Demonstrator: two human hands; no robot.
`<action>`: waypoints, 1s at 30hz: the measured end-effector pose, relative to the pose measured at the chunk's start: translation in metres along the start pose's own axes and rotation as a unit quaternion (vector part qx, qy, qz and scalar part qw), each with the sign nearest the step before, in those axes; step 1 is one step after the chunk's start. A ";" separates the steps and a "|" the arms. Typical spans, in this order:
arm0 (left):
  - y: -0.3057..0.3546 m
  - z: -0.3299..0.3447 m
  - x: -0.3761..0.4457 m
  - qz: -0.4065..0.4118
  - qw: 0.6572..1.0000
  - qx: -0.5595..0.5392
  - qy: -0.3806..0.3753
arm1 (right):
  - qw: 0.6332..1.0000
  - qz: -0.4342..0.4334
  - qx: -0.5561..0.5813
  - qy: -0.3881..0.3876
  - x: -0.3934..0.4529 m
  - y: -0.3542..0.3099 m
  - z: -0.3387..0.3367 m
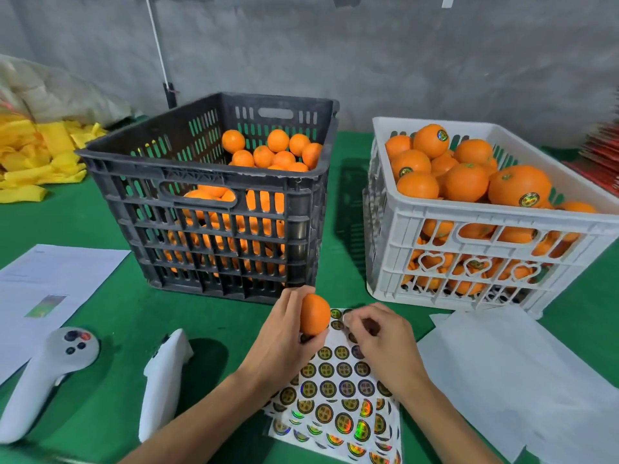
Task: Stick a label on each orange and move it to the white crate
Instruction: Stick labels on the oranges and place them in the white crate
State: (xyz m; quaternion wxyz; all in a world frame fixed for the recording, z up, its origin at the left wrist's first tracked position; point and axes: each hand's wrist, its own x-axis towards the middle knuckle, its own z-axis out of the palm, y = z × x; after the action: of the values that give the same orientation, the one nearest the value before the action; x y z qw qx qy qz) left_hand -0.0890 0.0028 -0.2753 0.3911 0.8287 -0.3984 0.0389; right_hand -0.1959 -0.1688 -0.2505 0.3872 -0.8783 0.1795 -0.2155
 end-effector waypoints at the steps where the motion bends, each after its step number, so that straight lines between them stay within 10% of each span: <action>1: 0.001 -0.001 0.001 0.003 1.000 0.002 0.000 | 0.999 0.005 0.011 0.035 0.001 -0.003 -0.001; 14: 0.072 -0.032 0.043 0.095 0.993 0.039 0.058 | 0.994 -0.089 -0.035 0.057 -0.013 -0.071 -0.031; 22: 0.187 -0.076 0.139 0.207 0.971 0.033 0.117 | 0.941 -0.122 -0.150 0.277 0.065 -0.130 -0.138; 30: 0.188 -0.137 0.211 0.167 0.950 0.252 0.075 | 0.909 -0.109 -0.316 0.247 0.128 -0.113 -0.194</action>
State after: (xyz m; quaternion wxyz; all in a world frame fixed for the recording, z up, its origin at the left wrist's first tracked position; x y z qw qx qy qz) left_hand -0.0414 -0.1086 0.0146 0.1866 0.8164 -0.4778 0.2651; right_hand -0.1712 -0.2757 -0.0164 0.0064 -0.8877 0.2313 -0.3981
